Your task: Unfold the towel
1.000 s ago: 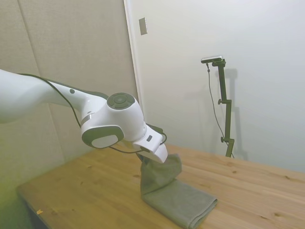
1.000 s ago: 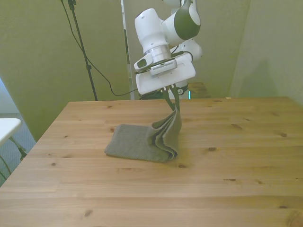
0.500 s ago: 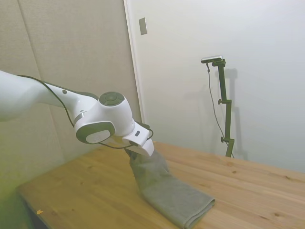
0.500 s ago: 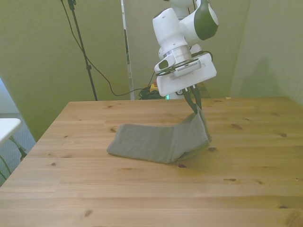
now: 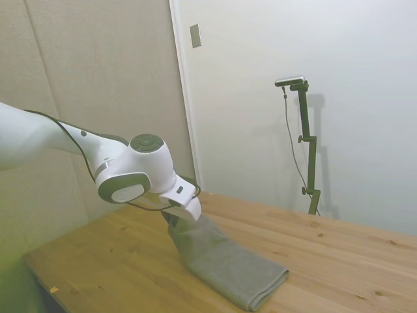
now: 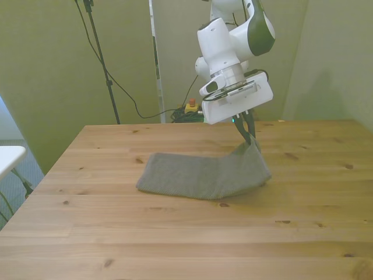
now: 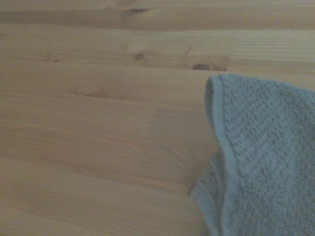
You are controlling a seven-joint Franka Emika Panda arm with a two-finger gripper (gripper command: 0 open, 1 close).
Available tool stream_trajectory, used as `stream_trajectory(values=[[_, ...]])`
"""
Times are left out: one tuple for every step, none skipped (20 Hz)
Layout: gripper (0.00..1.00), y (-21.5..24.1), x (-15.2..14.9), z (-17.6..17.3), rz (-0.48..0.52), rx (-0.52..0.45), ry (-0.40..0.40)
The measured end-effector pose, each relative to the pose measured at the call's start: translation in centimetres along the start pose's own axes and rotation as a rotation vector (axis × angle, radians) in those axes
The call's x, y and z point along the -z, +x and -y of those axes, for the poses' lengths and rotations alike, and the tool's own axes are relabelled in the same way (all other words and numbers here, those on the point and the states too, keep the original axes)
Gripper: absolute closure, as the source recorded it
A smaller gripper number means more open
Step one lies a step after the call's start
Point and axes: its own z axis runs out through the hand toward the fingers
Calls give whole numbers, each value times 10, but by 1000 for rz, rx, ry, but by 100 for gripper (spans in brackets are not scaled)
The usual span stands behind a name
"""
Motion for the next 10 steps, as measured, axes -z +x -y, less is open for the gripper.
stream_trajectory(values=[[0, 0, 0, 0, 0, 1, 1], [0, -1, 1, 1, -1, 2, 2], [0, -1, 3, 2, -4, 3, 4], [0, -1, 5, 3, -7, 1, 1], [0, -2, 7, 5, -12, -7, -10], [0, -2, 9, 7, -16, -15, -17], [0, -3, 13, 10, -21, -18, -19], [0, -5, 18, 13, -27, -21, -20], [0, -7, 23, 17, -32, -22, -26], [0, -9, 28, 20, -33, -31, -42]])
